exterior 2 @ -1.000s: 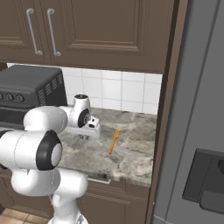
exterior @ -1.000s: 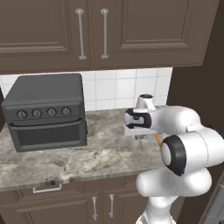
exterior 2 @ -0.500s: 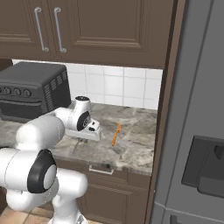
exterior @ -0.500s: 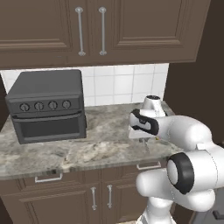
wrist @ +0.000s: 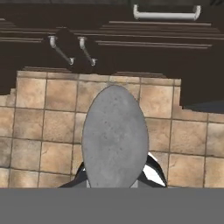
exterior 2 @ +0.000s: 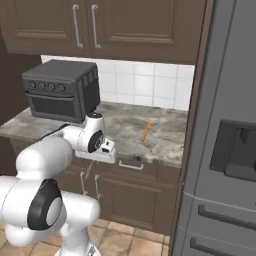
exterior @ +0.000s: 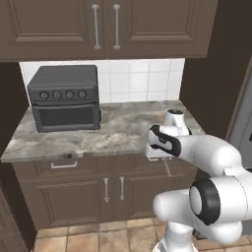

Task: Organize the utensils by type. Pick up the wooden spoons from the counter and place them in the open cabinet. Then pick up the metallic utensils from the counter and place them in the open drawer.

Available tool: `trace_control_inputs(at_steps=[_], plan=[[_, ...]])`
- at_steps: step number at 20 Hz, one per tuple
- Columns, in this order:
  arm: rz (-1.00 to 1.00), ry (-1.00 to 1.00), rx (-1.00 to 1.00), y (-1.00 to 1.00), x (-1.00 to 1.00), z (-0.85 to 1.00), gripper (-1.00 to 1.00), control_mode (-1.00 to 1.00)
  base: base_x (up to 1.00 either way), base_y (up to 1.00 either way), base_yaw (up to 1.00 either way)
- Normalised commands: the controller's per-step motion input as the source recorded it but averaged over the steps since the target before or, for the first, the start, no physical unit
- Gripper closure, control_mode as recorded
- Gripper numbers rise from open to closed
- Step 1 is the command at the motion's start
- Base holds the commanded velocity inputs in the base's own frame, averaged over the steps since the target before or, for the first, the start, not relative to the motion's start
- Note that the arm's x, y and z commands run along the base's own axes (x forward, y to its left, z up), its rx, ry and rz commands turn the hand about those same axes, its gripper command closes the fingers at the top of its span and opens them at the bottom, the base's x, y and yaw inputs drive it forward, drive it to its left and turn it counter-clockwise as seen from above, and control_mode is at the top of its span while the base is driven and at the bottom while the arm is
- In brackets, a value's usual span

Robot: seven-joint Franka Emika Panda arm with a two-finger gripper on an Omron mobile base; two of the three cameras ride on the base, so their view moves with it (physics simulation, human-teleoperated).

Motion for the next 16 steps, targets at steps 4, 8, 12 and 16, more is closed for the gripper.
trace_control_inputs(at_steps=[4, 8, 12, 16], plan=[[0.0, 0.0, 0.0, 0.0, 0.0, 0.0, 1.0, 1.0, -0.69, -0.24, 0.44], [0.0, 0.0, 0.0, 0.0, 0.0, 0.0, 1.0, 1.0, -0.69, -0.39, 0.08], [0.0, 0.0, 0.0, 0.0, 0.0, 0.0, 1.0, 1.0, -0.48, -0.41, -0.42], [0.0, 0.0, 0.0, 0.0, 0.0, 0.0, 1.0, 1.0, -0.05, -0.02, -1.0]])
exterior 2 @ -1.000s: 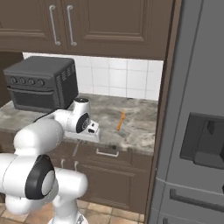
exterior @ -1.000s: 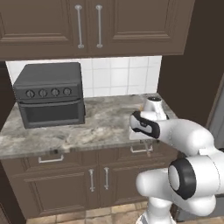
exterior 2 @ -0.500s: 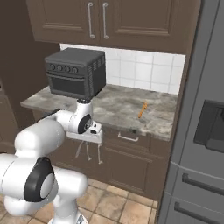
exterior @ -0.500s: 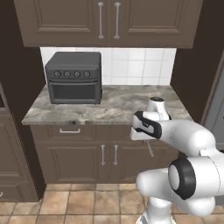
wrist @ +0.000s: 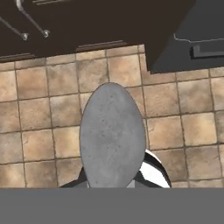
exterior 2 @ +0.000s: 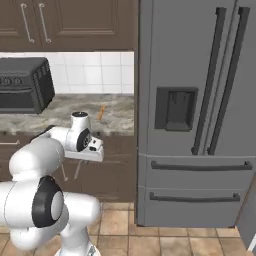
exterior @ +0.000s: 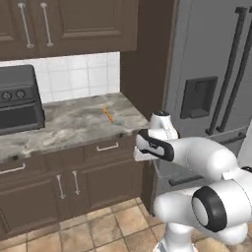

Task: Organize the utensils by type. Pick up the wooden spoons from the counter and place them in the open cabinet. Then pick up the metallic utensils from the counter and place them in the open drawer.

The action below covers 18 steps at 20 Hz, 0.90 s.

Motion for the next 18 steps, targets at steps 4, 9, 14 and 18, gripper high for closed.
trace_control_inputs(at_steps=[4, 9, 14, 18], plan=[[0.0, 0.0, 0.0, 0.0, 0.0, 0.0, 1.0, 1.0, 0.0, 0.0, -1.0], [0.0, 0.0, 0.0, 0.0, 0.0, 0.0, 1.0, 1.0, 0.0, 0.0, -1.0], [0.0, 0.0, 0.0, 0.0, 0.0, 0.0, 1.0, 1.0, 0.0, 0.0, -1.0], [0.0, 0.0, 0.0, 0.0, 0.0, 0.0, 1.0, 1.0, 0.0, 0.0, -1.0]])
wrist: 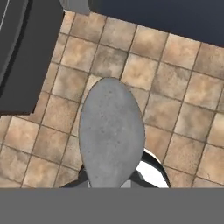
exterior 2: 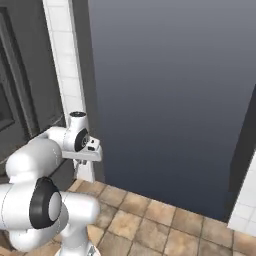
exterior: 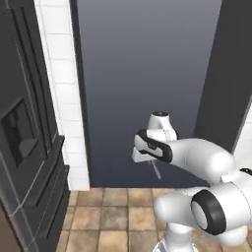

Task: Organize the utensils by type. Pick up the wooden spoons from the counter and place them in the open cabinet. Then pick up the metallic utensils from the counter and place them in the open drawer.

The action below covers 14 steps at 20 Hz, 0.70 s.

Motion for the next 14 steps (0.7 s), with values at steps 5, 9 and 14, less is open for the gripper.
trace_control_inputs(at_steps=[5, 9, 14], plan=[[0.0, 0.0, 0.0, 0.0, 0.0, 0.0, 1.0, 1.0, 0.0, 0.0, -1.0], [0.0, 0.0, 0.0, 0.0, 0.0, 0.0, 1.0, 1.0, 0.0, 0.0, -1.0], [0.0, 0.0, 0.0, 0.0, 0.0, 0.0, 1.0, 1.0, 0.0, -0.01, -1.0]])
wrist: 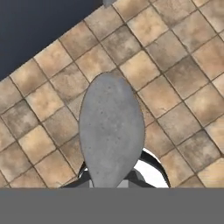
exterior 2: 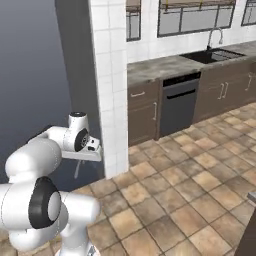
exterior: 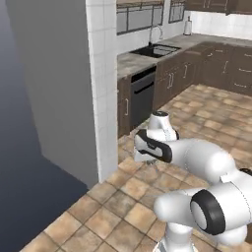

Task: Organize the utensils by type. Pick up the wooden spoons from the counter and place them in the open cabinet. Then pick up the metallic utensils from the counter and place them in the open drawer.

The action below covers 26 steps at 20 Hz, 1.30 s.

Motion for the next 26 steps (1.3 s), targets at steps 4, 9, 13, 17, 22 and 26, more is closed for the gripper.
trace_control_inputs(at_steps=[4, 9, 13, 17, 22, 26], plan=[[0.0, 0.0, 0.0, 0.0, 0.0, 0.0, 1.0, 1.0, 0.08, 0.0, -1.0], [0.0, 0.0, 0.0, 0.0, 0.0, 0.0, 1.0, 1.0, 0.89, 0.18, -0.39], [0.0, 0.0, 0.0, 0.0, 0.0, 0.0, 1.0, 1.0, 1.0, 0.2, -0.24], [0.0, 0.0, 0.0, 0.0, 0.0, 0.0, 1.0, 1.0, 1.0, 0.31, -0.24], [0.0, 0.0, 0.0, 0.0, 0.0, 0.0, 1.0, 1.0, 1.0, 0.32, -0.22], [0.0, 0.0, 0.0, 0.0, 0.0, 0.0, 1.0, 1.0, 1.0, 0.42, -0.27]])
